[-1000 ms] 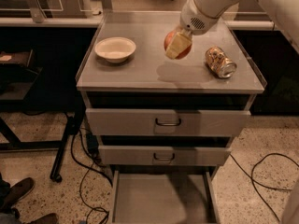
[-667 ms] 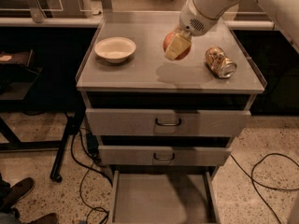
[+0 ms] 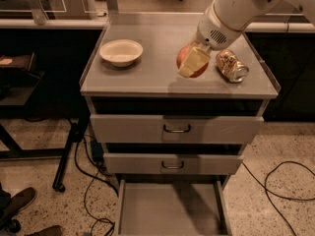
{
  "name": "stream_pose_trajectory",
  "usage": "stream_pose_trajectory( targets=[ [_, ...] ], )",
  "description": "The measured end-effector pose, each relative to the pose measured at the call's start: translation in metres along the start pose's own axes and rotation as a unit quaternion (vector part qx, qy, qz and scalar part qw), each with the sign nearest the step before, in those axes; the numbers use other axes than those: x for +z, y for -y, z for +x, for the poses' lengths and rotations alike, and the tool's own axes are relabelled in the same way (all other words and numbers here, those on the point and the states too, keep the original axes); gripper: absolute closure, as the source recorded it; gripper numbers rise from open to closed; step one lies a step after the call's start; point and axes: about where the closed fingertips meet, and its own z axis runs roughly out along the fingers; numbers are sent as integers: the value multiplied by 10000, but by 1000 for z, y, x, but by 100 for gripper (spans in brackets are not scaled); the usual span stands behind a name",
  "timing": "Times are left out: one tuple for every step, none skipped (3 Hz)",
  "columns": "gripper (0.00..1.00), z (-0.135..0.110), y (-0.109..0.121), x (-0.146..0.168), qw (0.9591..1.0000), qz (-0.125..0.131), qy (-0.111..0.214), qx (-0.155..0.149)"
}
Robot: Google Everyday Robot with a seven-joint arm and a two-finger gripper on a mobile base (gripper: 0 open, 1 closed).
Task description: Place apple into bottom drawer
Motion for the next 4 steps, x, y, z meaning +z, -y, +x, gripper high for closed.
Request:
stream_pose_trajectory(
  targets=[
    [100,21,-64,0,9982,-504,-194,246],
    [100,21,-66,2,9982,-499,-210,274],
    [100,40,-110,38,9933,-899,-149,712],
    [100,60,-161,87,9842,-1289,-31,1215]
  ],
)
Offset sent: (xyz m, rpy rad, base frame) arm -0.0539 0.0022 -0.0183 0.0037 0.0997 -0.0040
